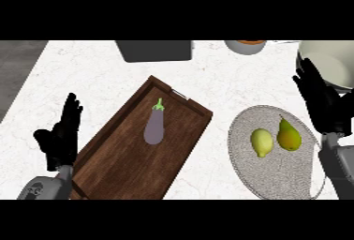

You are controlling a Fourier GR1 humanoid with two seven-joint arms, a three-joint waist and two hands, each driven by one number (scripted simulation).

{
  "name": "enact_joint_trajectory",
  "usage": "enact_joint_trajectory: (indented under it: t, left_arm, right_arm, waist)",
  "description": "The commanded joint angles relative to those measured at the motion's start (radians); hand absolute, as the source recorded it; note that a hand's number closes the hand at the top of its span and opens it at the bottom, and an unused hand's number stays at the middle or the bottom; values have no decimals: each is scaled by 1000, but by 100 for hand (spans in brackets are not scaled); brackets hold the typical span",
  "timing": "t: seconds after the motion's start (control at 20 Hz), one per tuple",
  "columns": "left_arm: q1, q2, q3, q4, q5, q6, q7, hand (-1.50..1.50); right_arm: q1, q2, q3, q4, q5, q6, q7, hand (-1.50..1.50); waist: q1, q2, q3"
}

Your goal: Pick the pear from the placemat and place it in the bowl

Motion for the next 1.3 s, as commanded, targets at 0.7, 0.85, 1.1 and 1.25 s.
enact_joint_trajectory:
  t: [0.7,0.85,1.1,1.25]
  left_arm:
    - [-5,-59,-175,-201,132,-302,140,0]
    - [-67,-71,-148,-171,150,-293,168,0]
    - [-53,-41,-143,-166,153,-335,162,0]
    - [-104,-78,-156,-155,154,-323,197,0]
  right_arm:
    - [279,-107,89,-204,430,-465,347,-150]
    - [259,-252,148,-200,509,-345,531,-150]
    - [143,-416,165,-197,510,-107,880,-150]
    - [23,-403,197,-190,447,32,1051,-150]
  waist:
    - [22,18,-28]
    - [23,21,-31]
    - [43,24,-32]
    - [50,28,-30]
